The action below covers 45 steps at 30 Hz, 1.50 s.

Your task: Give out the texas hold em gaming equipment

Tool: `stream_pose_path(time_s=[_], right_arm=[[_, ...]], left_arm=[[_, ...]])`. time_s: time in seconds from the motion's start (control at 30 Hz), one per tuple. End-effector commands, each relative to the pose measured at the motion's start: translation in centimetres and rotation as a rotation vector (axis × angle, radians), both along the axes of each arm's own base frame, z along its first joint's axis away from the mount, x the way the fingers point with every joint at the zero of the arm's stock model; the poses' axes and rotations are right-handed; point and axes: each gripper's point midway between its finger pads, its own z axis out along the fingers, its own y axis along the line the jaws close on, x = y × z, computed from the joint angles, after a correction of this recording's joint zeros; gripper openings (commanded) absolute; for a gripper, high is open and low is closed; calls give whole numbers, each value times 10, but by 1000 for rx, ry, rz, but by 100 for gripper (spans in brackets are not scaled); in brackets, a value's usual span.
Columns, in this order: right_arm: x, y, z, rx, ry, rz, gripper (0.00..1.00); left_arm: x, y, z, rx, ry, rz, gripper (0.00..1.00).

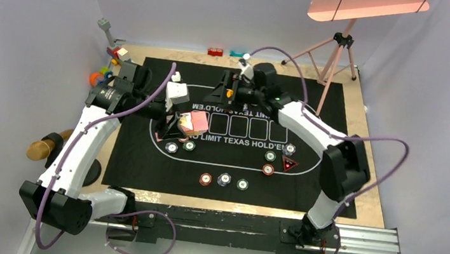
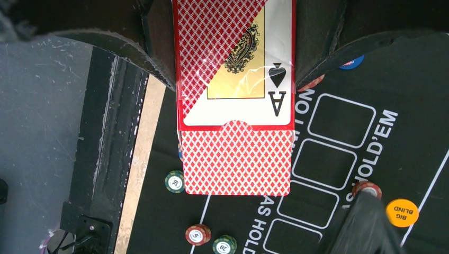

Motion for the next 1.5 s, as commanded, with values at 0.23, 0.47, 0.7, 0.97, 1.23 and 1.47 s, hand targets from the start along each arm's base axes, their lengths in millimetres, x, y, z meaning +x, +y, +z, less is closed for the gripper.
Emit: stream_pose_path(time_s=[0.23,0.47,0.7,0.97,1.23,1.47], right_arm=[[-44,-40,98,204,-160,25,97],[-57,-40,109,253,-158,46,98],[-74,-17,100,252,-142,119,98],[-90,1,91,255,-124,175,98],[-98,8,78,270,-83,196,98],[-99,19,63,285,-18,220,95]], left_arm=[[10,-4,8,-37,-71,-17,18],[11,-5,8,-37,-74,-16,16],[14,-4,6,-32,-72,-8,13],[15,-4,11,-39,-78,1,11],[17,-5,15,-43,-87,6,10],[16,-6,19,-53,-94,2,9]])
